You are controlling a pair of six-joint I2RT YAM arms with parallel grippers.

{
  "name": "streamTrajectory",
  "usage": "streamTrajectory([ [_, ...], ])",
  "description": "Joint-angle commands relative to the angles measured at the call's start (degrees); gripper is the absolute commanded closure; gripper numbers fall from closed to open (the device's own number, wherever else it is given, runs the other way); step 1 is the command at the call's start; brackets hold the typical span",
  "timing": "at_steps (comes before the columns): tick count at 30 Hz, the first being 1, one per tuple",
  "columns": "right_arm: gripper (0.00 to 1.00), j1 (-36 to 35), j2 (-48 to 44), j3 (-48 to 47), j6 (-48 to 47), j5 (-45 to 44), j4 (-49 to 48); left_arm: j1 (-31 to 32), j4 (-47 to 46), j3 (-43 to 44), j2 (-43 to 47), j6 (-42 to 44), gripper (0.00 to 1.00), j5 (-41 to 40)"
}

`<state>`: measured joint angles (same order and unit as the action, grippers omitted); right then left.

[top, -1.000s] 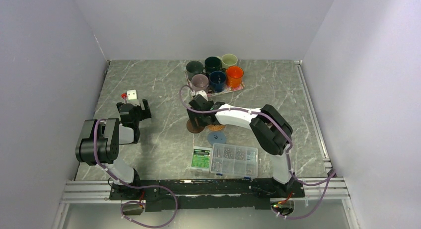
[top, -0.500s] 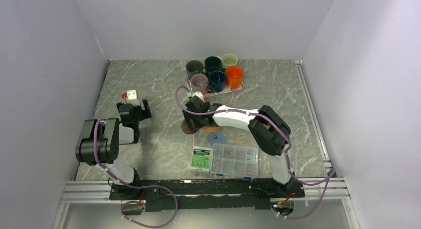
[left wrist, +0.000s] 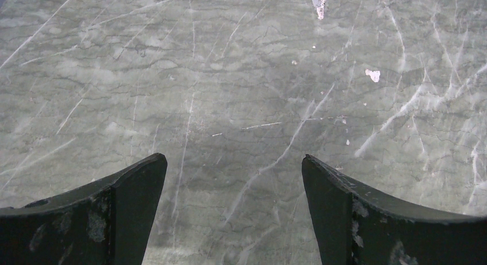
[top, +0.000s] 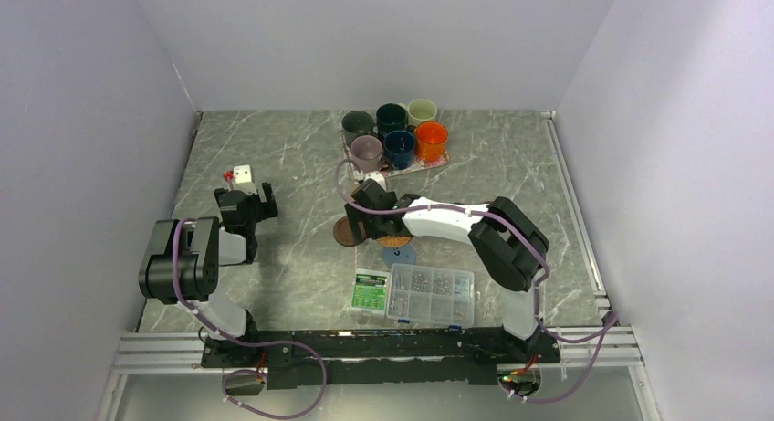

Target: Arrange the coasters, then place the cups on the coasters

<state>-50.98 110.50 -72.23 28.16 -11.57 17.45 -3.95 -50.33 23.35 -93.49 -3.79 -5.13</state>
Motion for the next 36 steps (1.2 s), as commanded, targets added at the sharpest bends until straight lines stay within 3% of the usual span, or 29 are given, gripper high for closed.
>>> streamTrajectory([
  [1,0.12,1.83,-3.15,3.63,2.54,1.29,-1.09,-0.1,-2.89,-0.12,0.03,0.63,0.06,0.83],
  [9,0.12,5.04,-6.62,9.39,2.69,1.62,-3.21,-0.1,-2.84,-0.06,-0.01,0.62,0.06,0.83],
  [36,0.12,13.35,-9.92,15.52,-0.27,2.0,-6.77,-0.1,-2.85,-0.07,-0.03,0.61,0.06,0.8],
])
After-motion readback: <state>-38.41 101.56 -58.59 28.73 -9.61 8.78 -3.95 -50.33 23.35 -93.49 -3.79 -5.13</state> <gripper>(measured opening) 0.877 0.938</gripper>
